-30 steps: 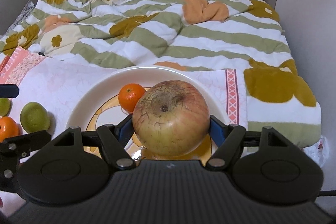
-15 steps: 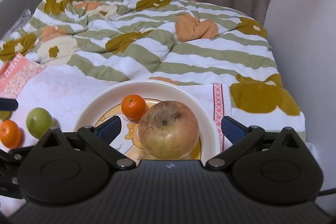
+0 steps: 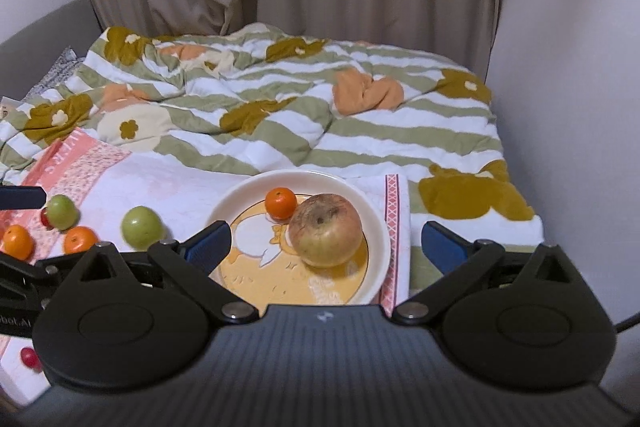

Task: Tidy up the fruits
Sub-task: 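Withdraw both tools from the dish back over the remaining fruit, then grasp the large orange with the left tool while the right tool grasps the kiwi, then carry the orange to the white dish and release it with the left tool, then lower the kiwi into the white dish and open the right tool, then grasp the red tomato with the left tool while the right tool grasps a small tangerine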

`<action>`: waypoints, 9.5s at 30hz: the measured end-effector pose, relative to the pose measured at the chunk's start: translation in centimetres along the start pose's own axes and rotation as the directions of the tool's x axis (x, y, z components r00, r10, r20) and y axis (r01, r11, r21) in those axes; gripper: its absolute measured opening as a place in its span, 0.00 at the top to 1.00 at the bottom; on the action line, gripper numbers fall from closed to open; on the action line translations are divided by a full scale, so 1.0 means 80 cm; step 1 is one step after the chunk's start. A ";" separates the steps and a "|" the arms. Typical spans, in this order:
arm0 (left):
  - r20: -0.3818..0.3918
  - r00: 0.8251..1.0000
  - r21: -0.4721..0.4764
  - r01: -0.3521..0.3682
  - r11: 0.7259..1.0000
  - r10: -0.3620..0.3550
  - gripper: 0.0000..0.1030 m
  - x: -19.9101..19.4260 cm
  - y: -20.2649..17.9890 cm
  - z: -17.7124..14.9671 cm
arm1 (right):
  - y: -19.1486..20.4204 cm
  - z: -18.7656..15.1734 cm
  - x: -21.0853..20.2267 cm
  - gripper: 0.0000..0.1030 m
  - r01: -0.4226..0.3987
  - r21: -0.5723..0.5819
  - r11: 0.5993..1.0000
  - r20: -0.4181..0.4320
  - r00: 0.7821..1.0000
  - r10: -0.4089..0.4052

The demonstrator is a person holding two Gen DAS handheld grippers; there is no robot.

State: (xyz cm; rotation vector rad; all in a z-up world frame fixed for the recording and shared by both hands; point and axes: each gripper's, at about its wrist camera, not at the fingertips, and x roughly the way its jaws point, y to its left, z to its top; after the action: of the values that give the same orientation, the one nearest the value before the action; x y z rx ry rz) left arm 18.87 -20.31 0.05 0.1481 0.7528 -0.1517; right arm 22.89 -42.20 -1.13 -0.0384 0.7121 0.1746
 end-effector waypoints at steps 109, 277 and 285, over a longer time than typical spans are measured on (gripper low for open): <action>-0.104 0.993 -0.089 0.053 0.995 -0.062 0.38 0.020 0.345 -0.180 | 0.298 -0.114 0.087 0.34 0.140 0.129 0.982 -0.173 0.978 -0.117; 0.036 0.959 -0.280 -0.260 0.924 0.280 0.01 -0.138 0.051 -0.099 | 0.058 -0.050 -0.073 0.00 -0.190 -0.124 0.974 -0.028 0.982 0.188; -0.052 0.946 -0.344 -0.318 0.884 0.320 0.01 -0.142 0.074 -0.149 | 0.096 -0.066 -0.046 0.00 -0.235 -0.178 0.955 -0.075 0.971 0.225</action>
State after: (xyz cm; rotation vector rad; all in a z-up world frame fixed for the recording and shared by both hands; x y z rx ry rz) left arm 3.87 -11.29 -0.23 -0.0681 0.7271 0.2969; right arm 15.40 -35.65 -2.56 -0.1393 0.7514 0.4656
